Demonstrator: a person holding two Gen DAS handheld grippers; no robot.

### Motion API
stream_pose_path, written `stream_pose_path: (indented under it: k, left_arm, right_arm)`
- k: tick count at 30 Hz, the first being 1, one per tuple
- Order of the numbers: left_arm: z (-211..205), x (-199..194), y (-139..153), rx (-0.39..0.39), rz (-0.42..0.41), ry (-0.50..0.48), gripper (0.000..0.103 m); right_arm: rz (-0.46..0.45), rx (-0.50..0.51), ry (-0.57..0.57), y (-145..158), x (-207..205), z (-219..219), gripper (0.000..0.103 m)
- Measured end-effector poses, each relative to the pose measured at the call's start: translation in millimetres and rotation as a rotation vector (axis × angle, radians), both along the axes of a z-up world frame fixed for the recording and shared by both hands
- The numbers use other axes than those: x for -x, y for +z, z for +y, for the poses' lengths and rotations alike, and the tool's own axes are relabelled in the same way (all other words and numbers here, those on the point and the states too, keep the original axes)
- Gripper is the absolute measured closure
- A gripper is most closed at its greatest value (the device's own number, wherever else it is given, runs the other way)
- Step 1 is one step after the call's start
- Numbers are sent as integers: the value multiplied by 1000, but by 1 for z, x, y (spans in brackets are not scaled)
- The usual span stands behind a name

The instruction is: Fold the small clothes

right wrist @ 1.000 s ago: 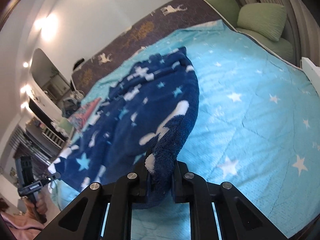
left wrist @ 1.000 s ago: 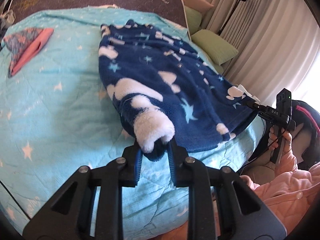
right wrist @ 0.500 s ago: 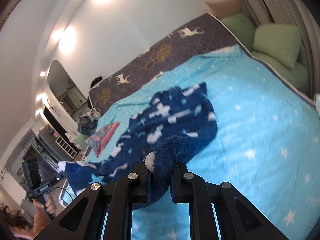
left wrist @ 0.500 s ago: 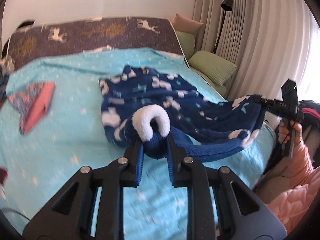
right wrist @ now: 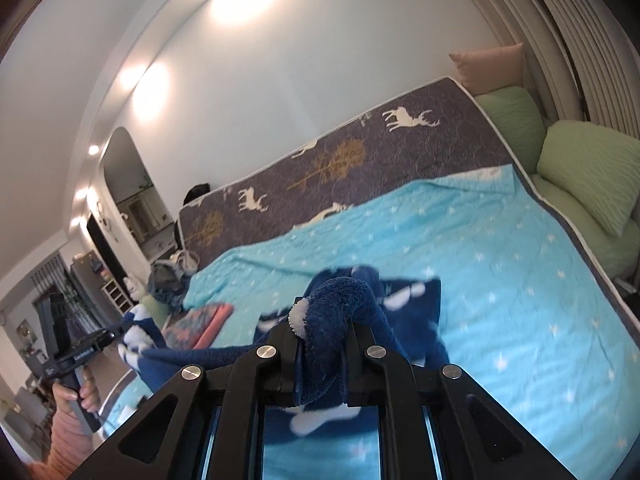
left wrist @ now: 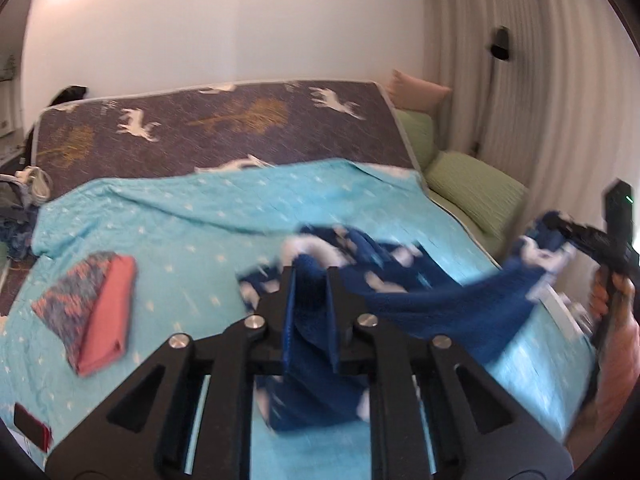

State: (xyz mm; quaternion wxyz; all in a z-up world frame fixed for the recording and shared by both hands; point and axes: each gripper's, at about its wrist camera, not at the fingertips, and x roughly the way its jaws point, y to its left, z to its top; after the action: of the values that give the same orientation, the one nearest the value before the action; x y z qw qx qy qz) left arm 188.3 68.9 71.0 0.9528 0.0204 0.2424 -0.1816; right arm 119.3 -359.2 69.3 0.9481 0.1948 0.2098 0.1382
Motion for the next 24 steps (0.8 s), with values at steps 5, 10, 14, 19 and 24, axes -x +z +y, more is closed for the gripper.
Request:
stream_pose_path:
  k: [5, 10, 14, 19, 24]
  left_arm:
    - [-1, -93, -1, 76, 31, 127, 97]
    - [-9, -167, -46, 90, 175, 184, 96]
    - [-8, -180, -103, 56, 300, 198, 82]
    - [2, -180, -147, 57, 419, 156, 51]
    - [-6, -187, -178, 62, 541, 123, 32]
  right_arm:
    - [26, -27, -41, 1, -86, -8, 91]
    - [123, 17, -78, -29, -179, -5, 91]
    - [418, 19, -92, -106, -251, -10, 82]
    - [482, -90, -98, -167, -240, -37, 78]
    - [433, -88, -133, -157, -210, -65, 51]
